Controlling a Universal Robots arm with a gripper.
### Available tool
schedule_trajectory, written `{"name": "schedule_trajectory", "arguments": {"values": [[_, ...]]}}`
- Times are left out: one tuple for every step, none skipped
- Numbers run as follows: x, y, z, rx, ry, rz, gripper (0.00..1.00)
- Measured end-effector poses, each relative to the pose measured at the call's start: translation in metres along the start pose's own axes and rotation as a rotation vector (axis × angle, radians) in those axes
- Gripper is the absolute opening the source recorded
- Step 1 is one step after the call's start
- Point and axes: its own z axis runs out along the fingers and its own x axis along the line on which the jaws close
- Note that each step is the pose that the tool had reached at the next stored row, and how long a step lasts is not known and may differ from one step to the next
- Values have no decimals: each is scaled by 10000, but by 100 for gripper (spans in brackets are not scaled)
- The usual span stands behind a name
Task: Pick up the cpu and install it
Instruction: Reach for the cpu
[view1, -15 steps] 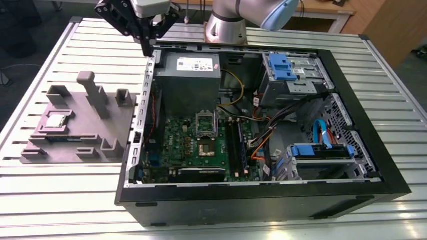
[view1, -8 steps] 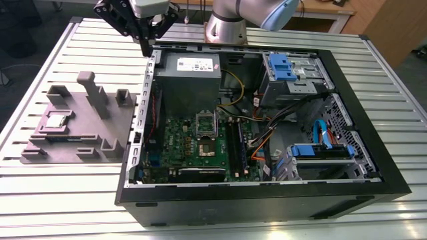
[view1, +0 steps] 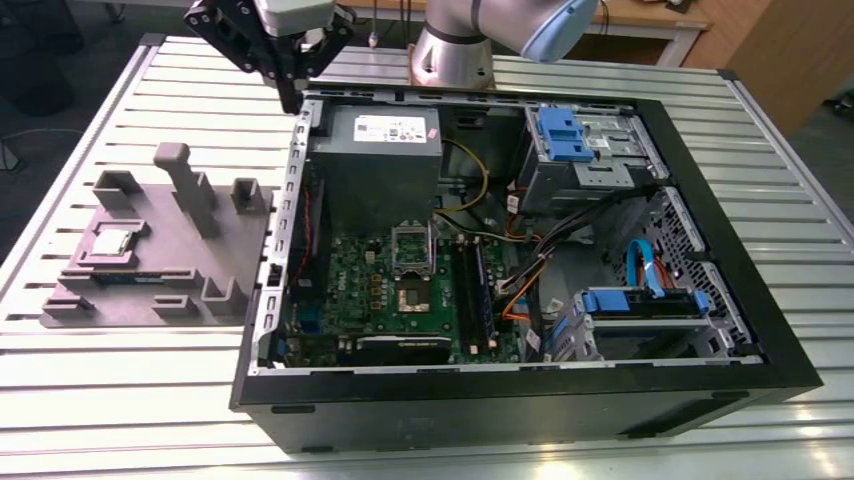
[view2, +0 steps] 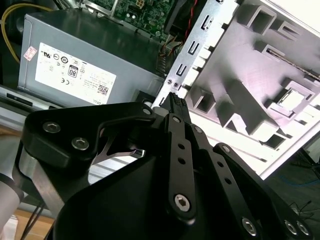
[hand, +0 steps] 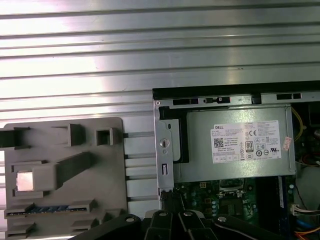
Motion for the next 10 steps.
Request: {"name": "schedule_trajectory", "arguments": {"values": [[2,0,0,0,0,-1,10],[5,-1,0,0,0,0,10],[8,-1,1,0,0,0,10],[10,-1,0,0,0,0,10],[13,-1,1,1,0,0,10],[15,-1,1,0,0,0,10],[18,-2,1,0,0,-1,10],[21,-2,1,0,0,0,10],[23,-2,1,0,0,0,10],[26,-2,1,0,0,0,10]]}}
